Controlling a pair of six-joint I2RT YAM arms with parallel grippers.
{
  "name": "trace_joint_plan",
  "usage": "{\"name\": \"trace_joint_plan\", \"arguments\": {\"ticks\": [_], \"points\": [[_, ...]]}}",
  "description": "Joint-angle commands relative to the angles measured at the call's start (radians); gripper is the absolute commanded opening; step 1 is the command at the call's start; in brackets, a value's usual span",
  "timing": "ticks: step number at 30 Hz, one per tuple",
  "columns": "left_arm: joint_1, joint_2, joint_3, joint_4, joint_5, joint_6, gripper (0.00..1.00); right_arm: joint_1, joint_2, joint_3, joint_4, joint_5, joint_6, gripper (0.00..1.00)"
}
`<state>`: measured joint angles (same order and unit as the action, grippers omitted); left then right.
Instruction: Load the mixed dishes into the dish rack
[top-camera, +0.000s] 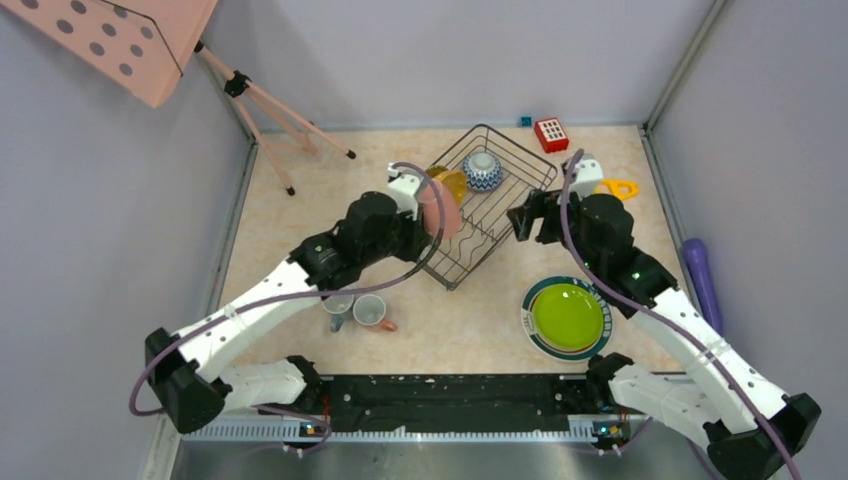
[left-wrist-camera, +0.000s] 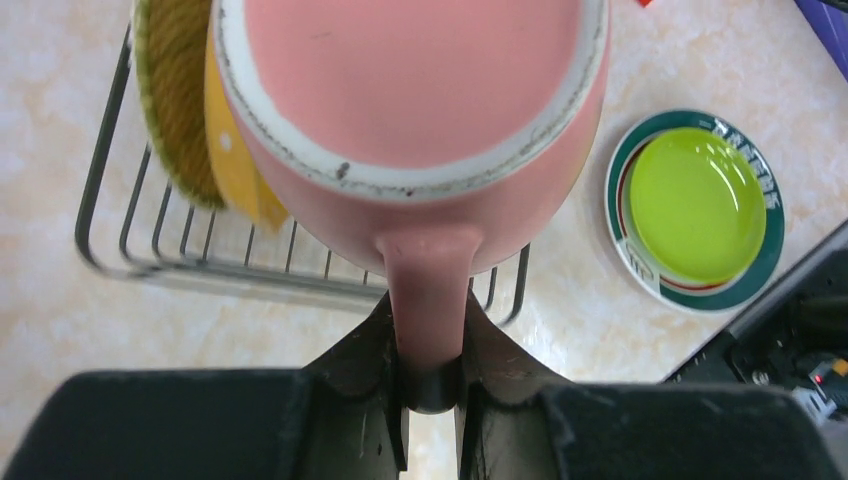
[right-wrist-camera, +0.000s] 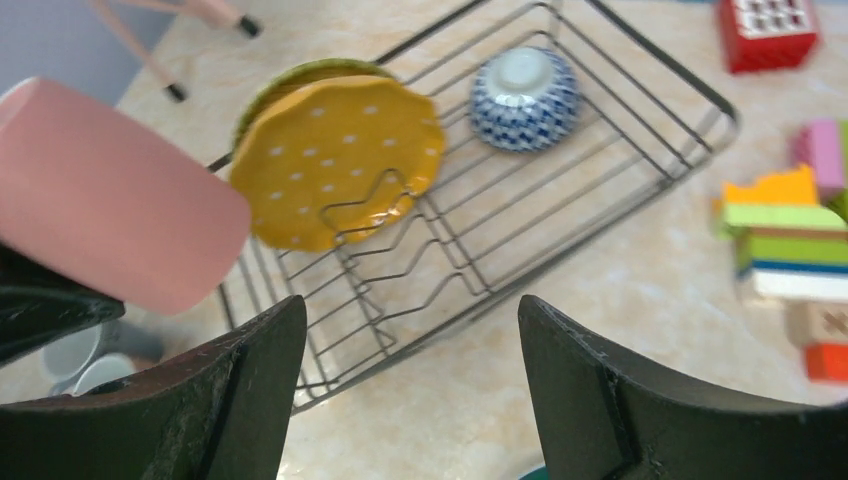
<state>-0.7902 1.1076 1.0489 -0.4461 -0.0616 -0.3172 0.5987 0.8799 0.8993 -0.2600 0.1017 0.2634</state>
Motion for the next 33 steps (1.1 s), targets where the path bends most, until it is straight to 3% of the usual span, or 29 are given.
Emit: {"name": "trace_joint_plan", "arguments": {"ticks": [1,4,11,16,27,33], "points": [[-0.02,0.128,0.107,0.307,-0.032,0.08,0.0,-0.101,-0.031,0.006,-0.026,0.128,0.112,0.76],[-0.024,0.24,0.169,0.386,0.01,0.111,0.0,-0.112,-0.073,-0.017,-0.01,0.222,0.122,0.76],[-0.028,0.515,0.443,0.327,0.038,0.167,0.0,-0.112,-0.159,-0.034,-0.022,0.451,0.091,0.74],[-0.027,0.679,0.593,0.313,0.052,0.211,0.0,-0.112,-0.214,-0.068,-0.026,0.528,0.136,0.74],[0.027,0.994,0.895,0.239,0.133,0.235,0.0,-0.112,-0.306,-0.117,0.007,0.536,0.125,0.7],[0.041,1.094,0.965,0.211,0.135,0.251,0.0,-0.113,-0.306,-0.134,0.017,0.512,0.145,0.7]]}}
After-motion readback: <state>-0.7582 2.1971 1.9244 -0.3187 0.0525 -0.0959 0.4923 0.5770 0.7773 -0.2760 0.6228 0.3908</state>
